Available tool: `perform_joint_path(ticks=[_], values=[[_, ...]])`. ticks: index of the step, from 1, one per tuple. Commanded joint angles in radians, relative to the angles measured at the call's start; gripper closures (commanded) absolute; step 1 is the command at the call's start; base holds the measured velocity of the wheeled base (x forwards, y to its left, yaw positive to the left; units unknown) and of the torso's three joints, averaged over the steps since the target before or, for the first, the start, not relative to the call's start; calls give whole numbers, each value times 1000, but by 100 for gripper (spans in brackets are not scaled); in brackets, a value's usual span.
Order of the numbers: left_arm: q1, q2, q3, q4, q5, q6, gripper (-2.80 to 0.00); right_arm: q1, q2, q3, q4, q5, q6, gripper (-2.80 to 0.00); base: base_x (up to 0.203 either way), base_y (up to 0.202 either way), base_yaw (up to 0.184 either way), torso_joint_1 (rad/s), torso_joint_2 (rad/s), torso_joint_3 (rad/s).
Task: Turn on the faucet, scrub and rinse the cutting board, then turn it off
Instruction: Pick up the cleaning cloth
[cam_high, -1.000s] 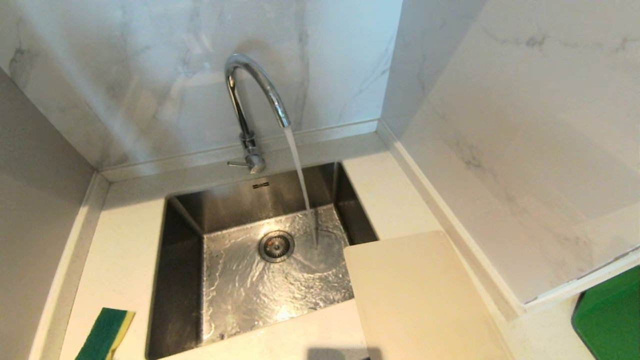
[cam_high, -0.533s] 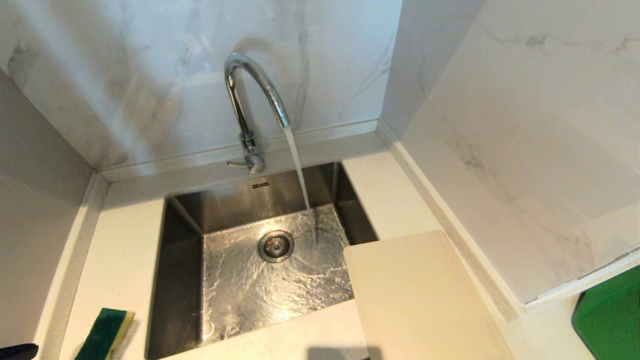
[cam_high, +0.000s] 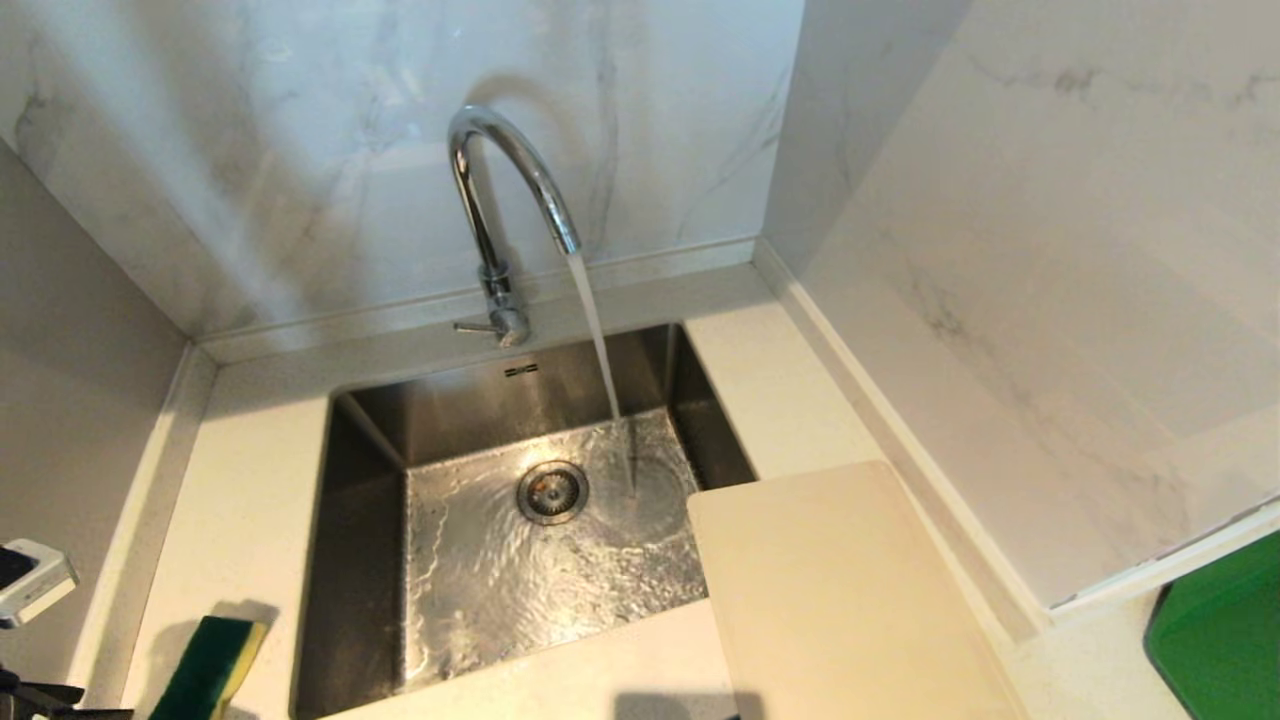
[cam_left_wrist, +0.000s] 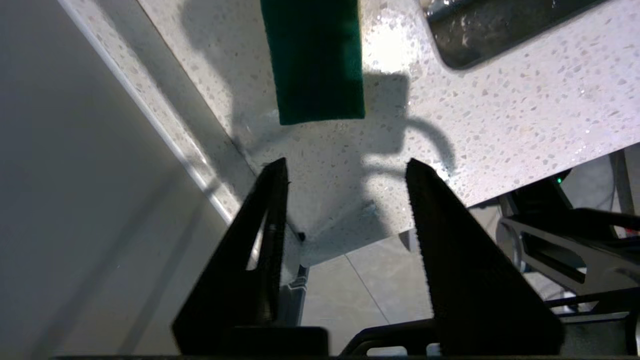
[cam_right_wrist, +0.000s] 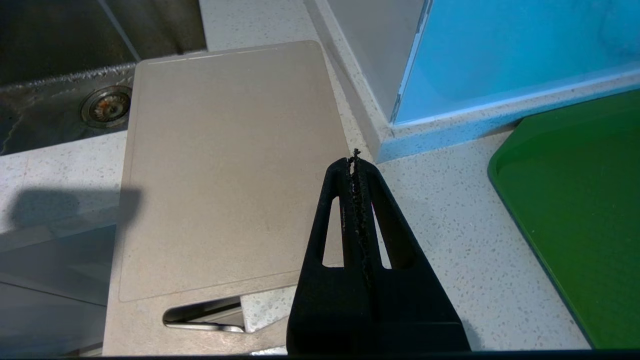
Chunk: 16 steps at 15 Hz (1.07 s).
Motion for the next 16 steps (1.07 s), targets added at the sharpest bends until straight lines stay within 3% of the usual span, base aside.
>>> perform_joint_path(ticks=[1,3,9,16], values=[[10,93,0,2,-16,8,-280,0,0,0,0,0,0,0,0,0,0,0,0,0],[10,173,0,-22,-28,15,-280,0,0,0,0,0,0,0,0,0,0,0,0,0],[10,411,34,-299,-31,61,-280,0,0,0,0,0,0,0,0,0,0,0,0,0],[10,508,-51,-347,-32,64,-280,0,0,0,0,0,0,0,0,0,0,0,0,0]])
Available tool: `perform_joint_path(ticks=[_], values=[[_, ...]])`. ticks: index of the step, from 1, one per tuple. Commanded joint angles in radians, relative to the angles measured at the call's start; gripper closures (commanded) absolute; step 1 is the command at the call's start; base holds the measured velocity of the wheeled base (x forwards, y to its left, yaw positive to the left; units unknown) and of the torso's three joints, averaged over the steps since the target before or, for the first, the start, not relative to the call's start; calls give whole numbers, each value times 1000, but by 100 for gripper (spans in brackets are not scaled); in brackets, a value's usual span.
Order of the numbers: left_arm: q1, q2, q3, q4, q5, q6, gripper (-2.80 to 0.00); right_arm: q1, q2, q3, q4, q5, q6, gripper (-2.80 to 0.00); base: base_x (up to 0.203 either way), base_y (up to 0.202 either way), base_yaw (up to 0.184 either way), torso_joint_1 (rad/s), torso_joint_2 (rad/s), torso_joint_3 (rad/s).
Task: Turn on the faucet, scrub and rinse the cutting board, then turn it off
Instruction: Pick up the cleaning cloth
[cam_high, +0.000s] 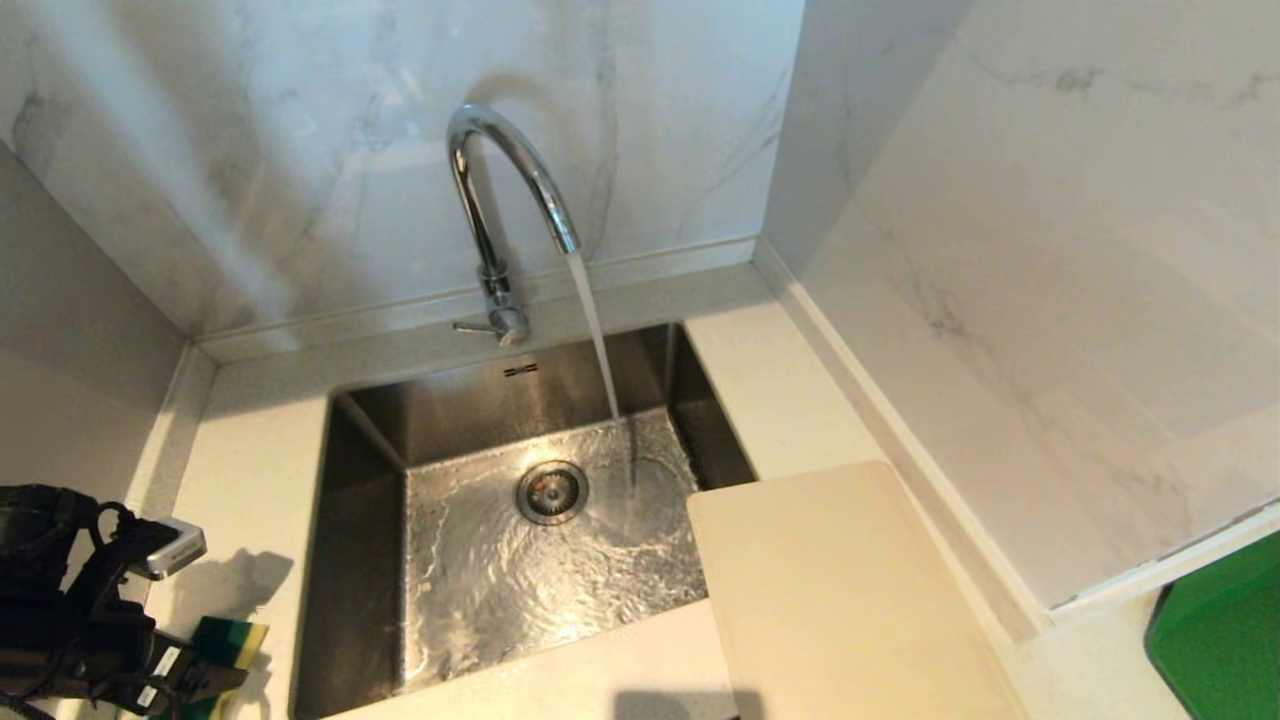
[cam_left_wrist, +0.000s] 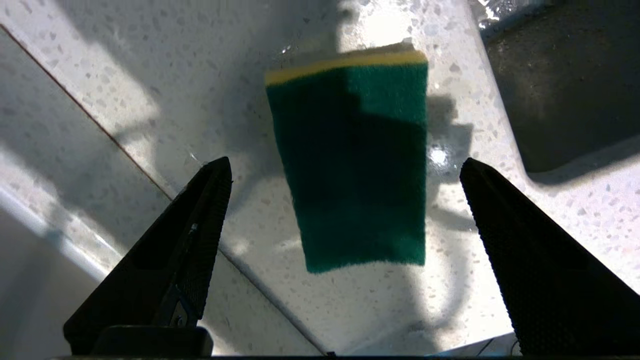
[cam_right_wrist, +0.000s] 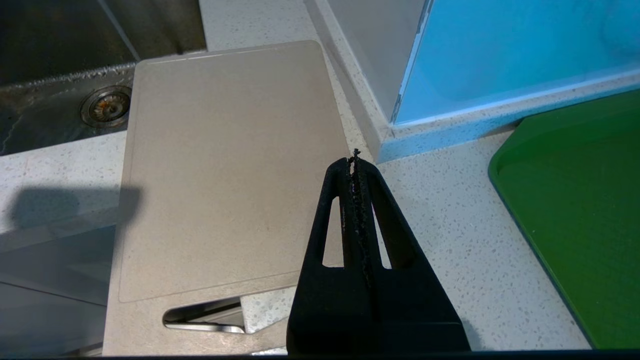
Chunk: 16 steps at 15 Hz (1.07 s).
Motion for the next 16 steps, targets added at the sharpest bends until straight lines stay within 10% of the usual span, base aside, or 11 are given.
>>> perform_joint_path(ticks=[1,16], values=[[-1,44,-9,-2,-2,3,-280,0,0,0,0,1,-1,0,0,0,0,0,0,0],[71,115,-34,-16,-50,31,-280,0,0,0,0,1,-1,0,0,0,0,0,0,0]])
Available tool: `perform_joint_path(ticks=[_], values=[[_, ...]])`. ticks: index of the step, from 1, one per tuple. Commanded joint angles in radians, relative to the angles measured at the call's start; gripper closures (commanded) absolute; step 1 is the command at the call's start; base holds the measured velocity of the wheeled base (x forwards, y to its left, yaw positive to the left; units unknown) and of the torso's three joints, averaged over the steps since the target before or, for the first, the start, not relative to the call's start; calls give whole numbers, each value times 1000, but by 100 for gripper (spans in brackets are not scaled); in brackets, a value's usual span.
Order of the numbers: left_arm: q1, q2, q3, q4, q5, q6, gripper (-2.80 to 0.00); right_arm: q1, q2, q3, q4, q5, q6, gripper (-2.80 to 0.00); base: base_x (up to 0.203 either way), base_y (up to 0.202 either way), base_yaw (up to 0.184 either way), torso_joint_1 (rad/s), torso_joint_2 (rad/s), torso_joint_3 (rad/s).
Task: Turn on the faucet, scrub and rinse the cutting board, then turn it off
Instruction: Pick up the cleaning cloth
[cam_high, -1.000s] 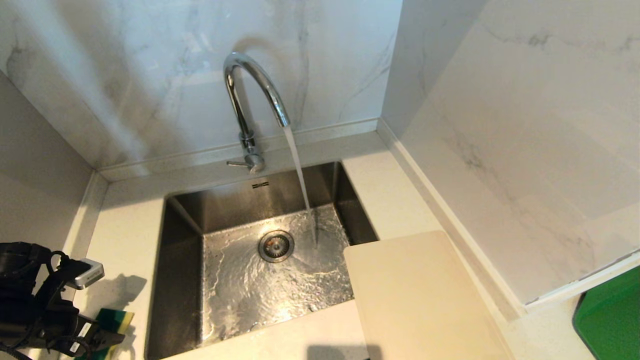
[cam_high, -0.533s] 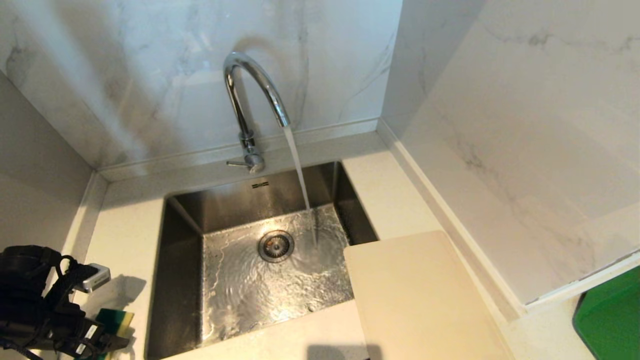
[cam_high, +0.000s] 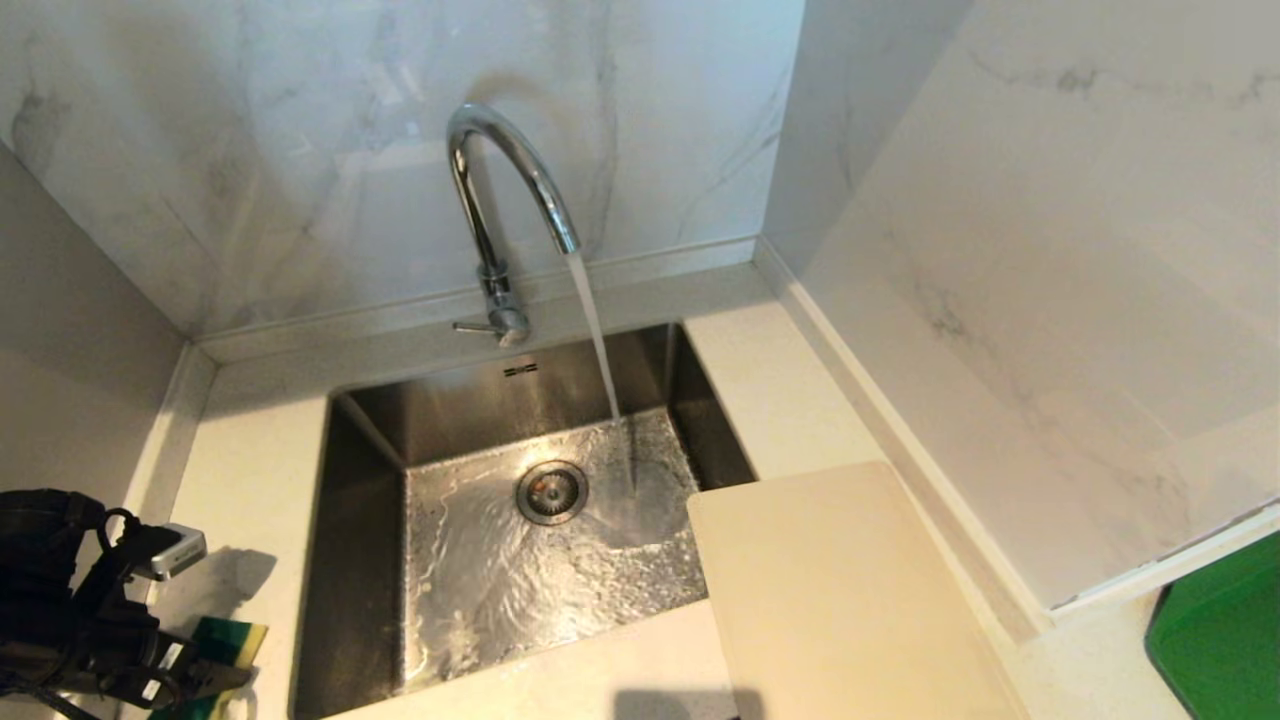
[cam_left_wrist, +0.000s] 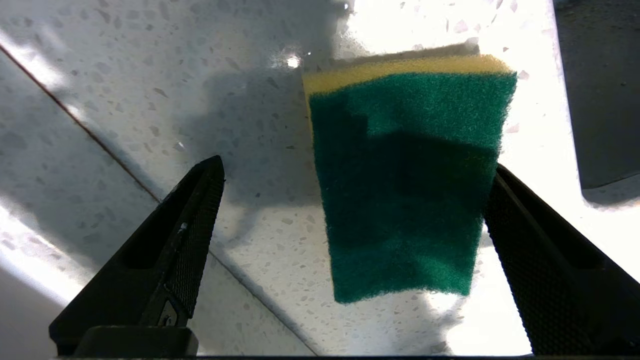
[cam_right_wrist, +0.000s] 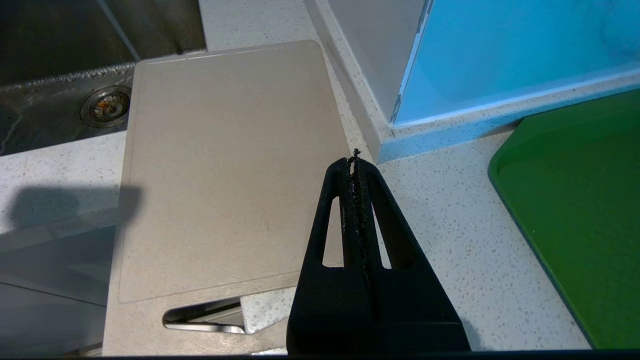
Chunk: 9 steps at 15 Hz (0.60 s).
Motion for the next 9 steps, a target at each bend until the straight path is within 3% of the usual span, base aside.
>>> perform_joint_path(ticks=[1,9], values=[[3,16,6,-1,-13,2,0,0,0,0,0,1,-1,0,0,0,0,0,0,0],[1,13,40,-2,-37,2,0,0,0,0,0,1,-1,0,0,0,0,0,0,0]])
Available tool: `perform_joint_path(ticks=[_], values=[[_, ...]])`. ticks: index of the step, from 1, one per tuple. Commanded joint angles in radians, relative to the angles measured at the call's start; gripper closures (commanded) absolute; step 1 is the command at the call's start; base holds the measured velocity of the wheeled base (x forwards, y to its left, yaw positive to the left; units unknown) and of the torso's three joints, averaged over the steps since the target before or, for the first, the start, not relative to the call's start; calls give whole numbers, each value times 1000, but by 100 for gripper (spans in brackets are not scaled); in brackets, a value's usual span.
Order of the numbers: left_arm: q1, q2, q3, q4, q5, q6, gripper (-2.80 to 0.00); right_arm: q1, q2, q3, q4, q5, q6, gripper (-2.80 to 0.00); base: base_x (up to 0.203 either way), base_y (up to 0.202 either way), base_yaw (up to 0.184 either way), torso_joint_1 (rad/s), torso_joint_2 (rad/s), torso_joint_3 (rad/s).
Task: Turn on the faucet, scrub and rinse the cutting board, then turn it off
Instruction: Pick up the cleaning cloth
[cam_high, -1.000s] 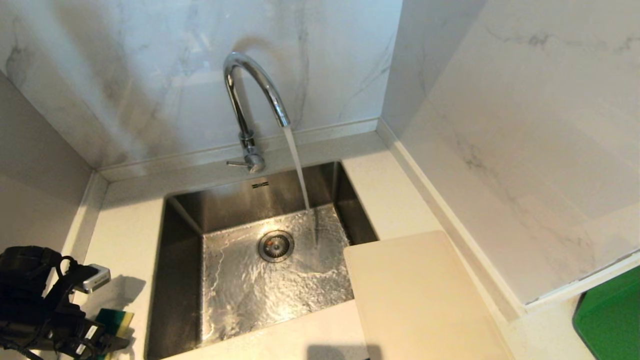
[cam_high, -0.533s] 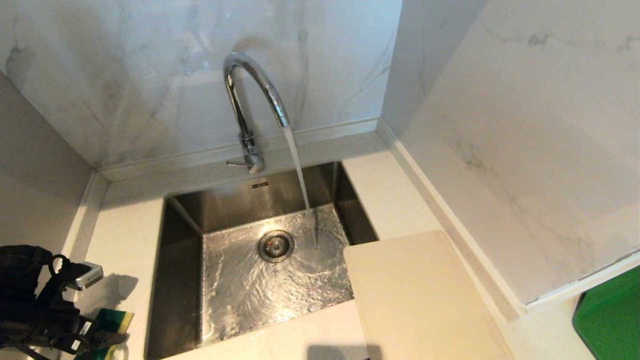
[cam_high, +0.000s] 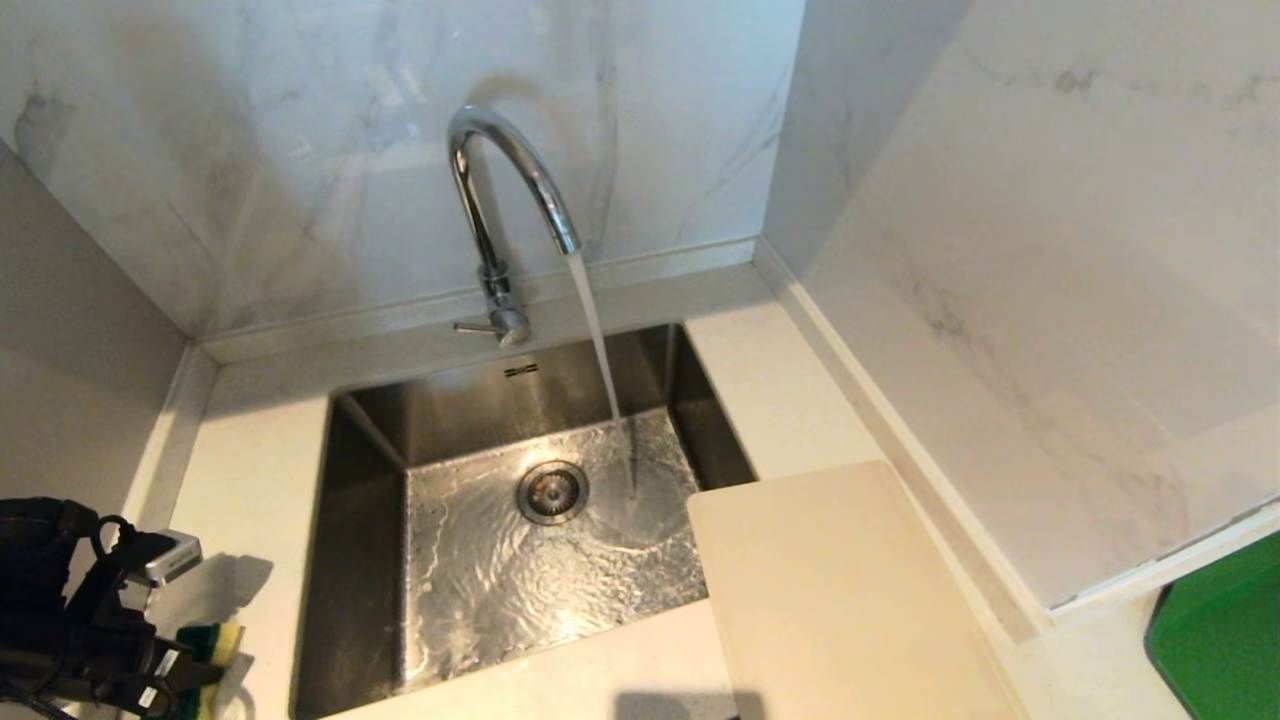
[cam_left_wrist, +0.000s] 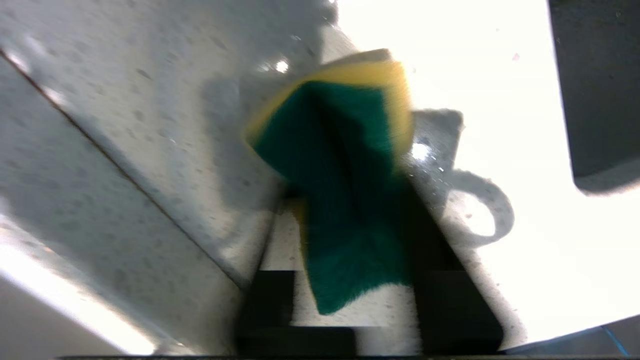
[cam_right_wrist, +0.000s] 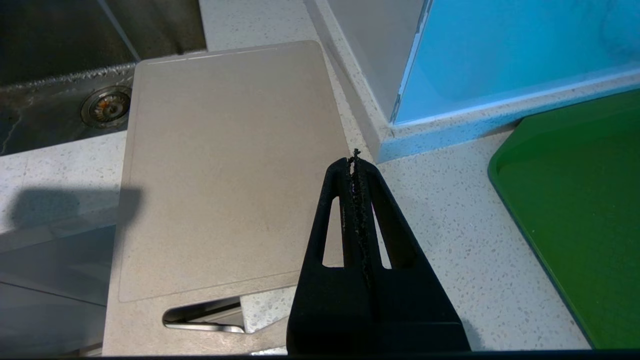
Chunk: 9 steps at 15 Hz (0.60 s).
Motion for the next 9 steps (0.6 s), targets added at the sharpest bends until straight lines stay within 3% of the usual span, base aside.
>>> perform_joint_path(ticks=[1,9], values=[[-3,-10,14,1,0,2,0,0,0,0,0,0,0,0,0,0,0,0,0,0],[-10,-226,58,13,-45,0,0,0,0,0,0,0,0,0,0,0,0,0,0,0]])
